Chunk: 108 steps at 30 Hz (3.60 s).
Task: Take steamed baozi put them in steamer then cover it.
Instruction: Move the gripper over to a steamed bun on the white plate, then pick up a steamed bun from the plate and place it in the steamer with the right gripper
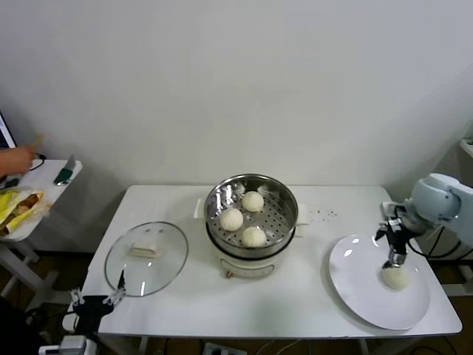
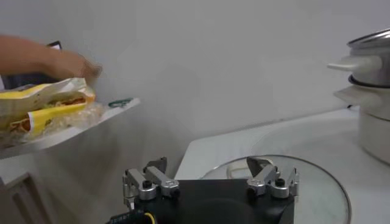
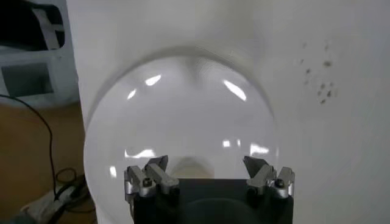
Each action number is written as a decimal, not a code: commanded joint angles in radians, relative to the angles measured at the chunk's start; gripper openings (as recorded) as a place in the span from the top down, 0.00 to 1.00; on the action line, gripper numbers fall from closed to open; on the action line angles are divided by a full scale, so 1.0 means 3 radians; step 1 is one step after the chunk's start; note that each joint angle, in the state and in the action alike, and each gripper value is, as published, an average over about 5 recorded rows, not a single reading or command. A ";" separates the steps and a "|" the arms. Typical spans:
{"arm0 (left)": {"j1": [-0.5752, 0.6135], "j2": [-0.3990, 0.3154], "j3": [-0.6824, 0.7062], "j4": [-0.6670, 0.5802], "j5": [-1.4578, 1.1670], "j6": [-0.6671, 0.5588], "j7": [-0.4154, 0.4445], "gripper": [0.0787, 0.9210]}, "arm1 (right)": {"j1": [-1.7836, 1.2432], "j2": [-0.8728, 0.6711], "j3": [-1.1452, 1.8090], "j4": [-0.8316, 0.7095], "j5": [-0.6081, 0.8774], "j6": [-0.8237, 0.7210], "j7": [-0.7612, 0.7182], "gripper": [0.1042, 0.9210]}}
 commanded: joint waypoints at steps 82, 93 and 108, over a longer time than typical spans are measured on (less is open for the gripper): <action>0.0187 -0.0013 0.0081 -0.0243 0.0131 -0.0100 0.0043 0.12 | 0.2214 0.2867 -0.1938 -0.0865 0.2636 -0.0480 0.0312 0.36; 0.0175 0.0006 0.0070 -0.0201 0.0090 -0.0092 0.0066 0.12 | 0.1783 0.2945 -0.2034 -0.0884 0.2475 -0.0528 0.0442 0.36; 0.0090 0.0066 0.0059 -0.0105 0.0045 -0.0074 0.0070 0.12 | 0.1485 0.3043 -0.1976 -0.1139 0.2207 -0.0472 0.0391 0.35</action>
